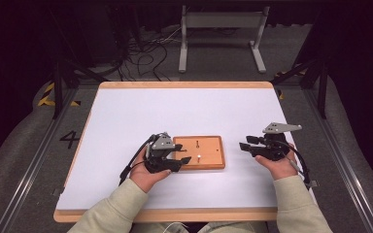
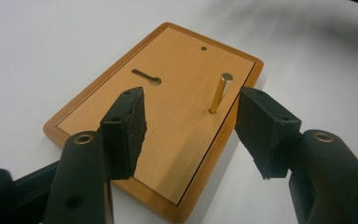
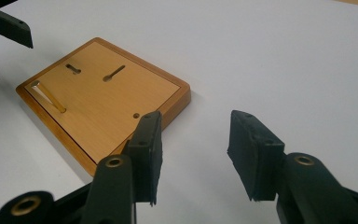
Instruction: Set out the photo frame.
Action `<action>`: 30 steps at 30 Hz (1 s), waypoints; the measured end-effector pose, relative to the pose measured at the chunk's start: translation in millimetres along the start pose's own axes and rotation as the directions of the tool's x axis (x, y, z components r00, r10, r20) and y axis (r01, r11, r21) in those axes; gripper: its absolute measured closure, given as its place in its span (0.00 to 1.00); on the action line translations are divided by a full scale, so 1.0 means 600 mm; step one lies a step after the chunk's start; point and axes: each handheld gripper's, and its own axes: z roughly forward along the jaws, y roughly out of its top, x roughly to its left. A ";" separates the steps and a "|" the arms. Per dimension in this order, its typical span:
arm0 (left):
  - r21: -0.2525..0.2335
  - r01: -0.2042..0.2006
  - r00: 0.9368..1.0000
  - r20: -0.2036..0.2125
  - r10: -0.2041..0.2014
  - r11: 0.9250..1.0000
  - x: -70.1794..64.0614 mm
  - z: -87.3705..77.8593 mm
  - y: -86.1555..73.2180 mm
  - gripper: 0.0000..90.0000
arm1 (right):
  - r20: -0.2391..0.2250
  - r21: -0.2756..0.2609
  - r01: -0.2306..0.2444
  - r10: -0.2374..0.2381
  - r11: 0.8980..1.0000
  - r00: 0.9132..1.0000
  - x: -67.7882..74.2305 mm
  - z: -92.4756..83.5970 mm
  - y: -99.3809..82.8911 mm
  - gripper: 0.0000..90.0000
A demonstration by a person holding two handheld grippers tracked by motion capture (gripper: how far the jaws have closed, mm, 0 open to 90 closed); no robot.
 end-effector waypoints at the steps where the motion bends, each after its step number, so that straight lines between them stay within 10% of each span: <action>1: -0.008 0.004 1.000 0.005 -0.004 1.000 -0.002 0.002 0.000 0.49 | 0.002 0.001 0.001 -0.001 1.000 1.000 0.000 0.000 0.000 0.61; 16: -0.064 -0.004 0.999 0.034 0.006 0.998 -0.017 0.043 -0.003 0.51 | 0.012 0.003 -0.018 0.018 1.000 1.000 -0.005 -0.003 -0.004 0.60; 30: -0.018 -0.041 0.996 0.073 0.042 0.999 -0.016 0.081 -0.005 0.63 | 0.011 0.013 -0.022 0.022 1.000 1.000 -0.007 -0.002 -0.008 0.60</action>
